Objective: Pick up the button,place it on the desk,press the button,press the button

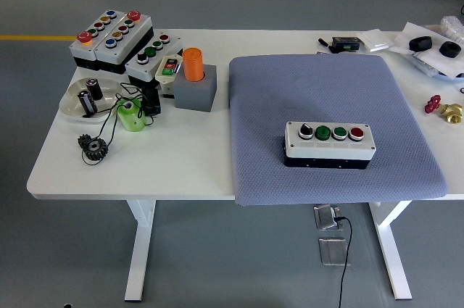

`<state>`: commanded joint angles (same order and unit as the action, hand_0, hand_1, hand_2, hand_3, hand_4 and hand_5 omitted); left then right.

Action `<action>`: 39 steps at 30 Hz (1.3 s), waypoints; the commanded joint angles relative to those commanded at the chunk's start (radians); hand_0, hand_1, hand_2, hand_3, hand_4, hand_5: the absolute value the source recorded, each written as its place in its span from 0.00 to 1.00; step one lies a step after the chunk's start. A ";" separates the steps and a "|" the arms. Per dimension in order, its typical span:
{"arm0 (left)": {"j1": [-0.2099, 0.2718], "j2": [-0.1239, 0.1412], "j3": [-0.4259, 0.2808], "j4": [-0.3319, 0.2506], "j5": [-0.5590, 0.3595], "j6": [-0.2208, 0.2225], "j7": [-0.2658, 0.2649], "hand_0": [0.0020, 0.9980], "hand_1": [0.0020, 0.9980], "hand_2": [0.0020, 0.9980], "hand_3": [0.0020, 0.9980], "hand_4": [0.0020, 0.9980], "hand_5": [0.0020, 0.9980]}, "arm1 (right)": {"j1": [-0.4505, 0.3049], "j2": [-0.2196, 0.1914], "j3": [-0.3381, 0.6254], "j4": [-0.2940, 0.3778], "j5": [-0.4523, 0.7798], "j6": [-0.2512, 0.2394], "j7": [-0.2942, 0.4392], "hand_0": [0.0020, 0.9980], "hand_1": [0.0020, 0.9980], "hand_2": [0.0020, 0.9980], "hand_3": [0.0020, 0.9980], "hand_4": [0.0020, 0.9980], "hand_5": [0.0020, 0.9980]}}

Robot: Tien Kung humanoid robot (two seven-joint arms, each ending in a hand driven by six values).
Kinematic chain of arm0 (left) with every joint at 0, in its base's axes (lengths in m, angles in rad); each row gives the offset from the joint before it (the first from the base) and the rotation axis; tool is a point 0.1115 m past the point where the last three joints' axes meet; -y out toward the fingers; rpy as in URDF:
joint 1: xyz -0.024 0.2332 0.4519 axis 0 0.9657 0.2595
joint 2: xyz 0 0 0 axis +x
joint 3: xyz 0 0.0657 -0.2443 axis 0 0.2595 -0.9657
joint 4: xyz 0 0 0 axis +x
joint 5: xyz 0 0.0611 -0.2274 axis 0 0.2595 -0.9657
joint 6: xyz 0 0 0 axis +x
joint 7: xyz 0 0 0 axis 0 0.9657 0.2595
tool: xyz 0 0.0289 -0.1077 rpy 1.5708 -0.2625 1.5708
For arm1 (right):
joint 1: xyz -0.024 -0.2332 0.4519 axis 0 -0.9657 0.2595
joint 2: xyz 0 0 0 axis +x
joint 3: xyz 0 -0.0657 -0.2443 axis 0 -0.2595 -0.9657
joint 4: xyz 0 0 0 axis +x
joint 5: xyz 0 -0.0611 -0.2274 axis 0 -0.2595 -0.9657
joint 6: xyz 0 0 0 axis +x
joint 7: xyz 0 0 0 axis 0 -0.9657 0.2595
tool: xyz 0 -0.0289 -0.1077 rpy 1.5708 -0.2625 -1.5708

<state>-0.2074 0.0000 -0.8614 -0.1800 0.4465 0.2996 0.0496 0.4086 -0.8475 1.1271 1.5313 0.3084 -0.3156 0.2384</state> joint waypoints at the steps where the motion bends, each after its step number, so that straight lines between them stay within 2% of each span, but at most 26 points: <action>1: 0.000 0.000 0.000 0.000 0.000 0.000 0.000 0.66 0.71 0.72 0.53 0.37 1.00 | 0.000 0.000 0.001 0.000 0.001 0.000 0.000 0.68 0.64 0.81 0.87 0.58 0.42; 20: -0.005 0.000 0.001 0.000 -0.003 -0.001 0.000 0.66 0.70 0.72 0.53 0.37 1.00 | 0.006 0.012 0.006 -0.017 0.045 -0.001 -0.014 0.66 0.62 0.79 0.85 0.58 0.42; 29: -0.006 0.000 0.000 0.000 -0.002 -0.001 0.001 0.66 0.70 0.72 0.53 0.37 1.00 | 0.004 0.019 0.016 -0.025 0.142 0.006 -0.019 0.65 0.61 0.78 0.84 0.58 0.42; 30: -0.006 0.000 0.000 0.000 -0.002 -0.001 0.001 0.66 0.70 0.72 0.53 0.37 1.00 | 0.002 0.020 0.019 -0.025 0.154 0.007 -0.020 0.64 0.60 0.76 0.82 0.57 0.42; 35: 0.000 0.000 -0.001 0.000 0.000 -0.002 0.003 0.66 0.70 0.72 0.53 0.37 1.00 | -0.008 0.029 0.034 -0.025 0.180 0.013 -0.029 0.64 0.60 0.76 0.82 0.57 0.42; 36: 0.002 0.000 0.000 0.000 -0.003 -0.002 0.002 0.67 0.70 0.72 0.53 0.37 1.00 | -0.007 0.031 0.031 -0.024 0.180 0.015 -0.034 0.62 0.58 0.74 0.77 0.57 0.42; 39: 0.004 0.000 0.002 0.000 -0.004 -0.002 0.003 0.67 0.70 0.72 0.53 0.37 1.00 | -0.003 0.034 0.025 -0.020 0.178 0.019 -0.044 0.62 0.58 0.74 0.77 0.57 0.42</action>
<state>-0.2035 0.0000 -0.8598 -0.1800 0.4429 0.2974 0.0526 0.4054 -0.8134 1.1522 1.5115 0.4868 -0.2964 0.1943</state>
